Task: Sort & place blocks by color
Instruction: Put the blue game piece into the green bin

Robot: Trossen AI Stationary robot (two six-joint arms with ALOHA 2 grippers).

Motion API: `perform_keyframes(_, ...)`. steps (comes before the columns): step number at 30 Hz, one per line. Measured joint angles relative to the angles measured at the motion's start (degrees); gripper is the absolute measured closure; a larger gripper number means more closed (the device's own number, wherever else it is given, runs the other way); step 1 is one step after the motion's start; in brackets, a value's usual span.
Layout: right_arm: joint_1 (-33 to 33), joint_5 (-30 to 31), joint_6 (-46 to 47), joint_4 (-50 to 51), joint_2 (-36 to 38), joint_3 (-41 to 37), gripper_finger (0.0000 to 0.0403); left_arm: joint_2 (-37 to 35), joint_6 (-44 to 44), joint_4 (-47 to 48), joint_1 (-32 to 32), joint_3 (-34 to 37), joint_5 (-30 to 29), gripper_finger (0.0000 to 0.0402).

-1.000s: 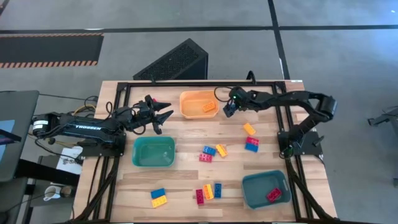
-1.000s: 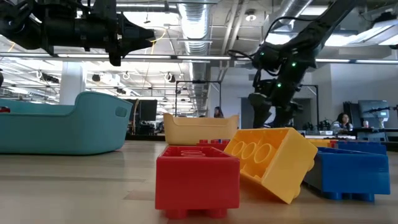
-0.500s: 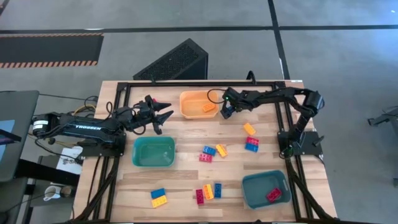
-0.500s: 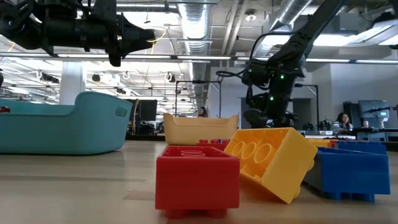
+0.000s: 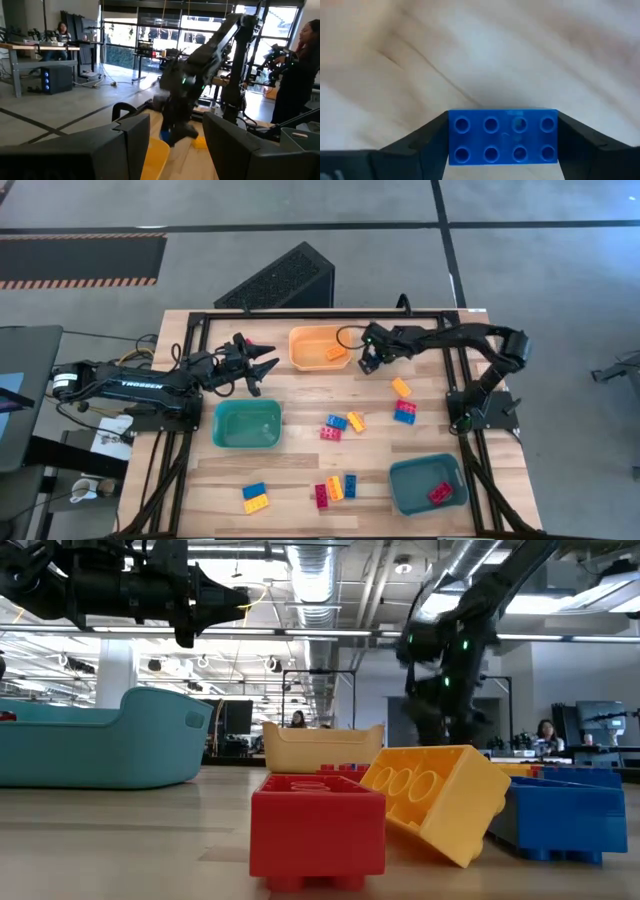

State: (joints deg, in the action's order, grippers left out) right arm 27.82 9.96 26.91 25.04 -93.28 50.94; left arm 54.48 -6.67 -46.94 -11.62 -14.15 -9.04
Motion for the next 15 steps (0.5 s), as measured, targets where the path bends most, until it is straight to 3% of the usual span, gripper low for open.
perform_keyframes(7,-8.37,0.42,1.33,-7.01,9.93,0.02,0.0094,0.00,-0.02,-0.15,0.00,0.00,0.00,0.0233)
perform_keyframes(11,-15.12,0.50,-0.97,-19.88,12.19,0.04,0.0075,0.00,-0.13,-0.42,0.00,0.00,0.20,0.0233)
perform_keyframes(15,-21.29,0.44,-5.22,-32.99,11.59,0.12,0.0086,0.00,-1.06,-0.82,0.00,0.00,0.72,0.0233)
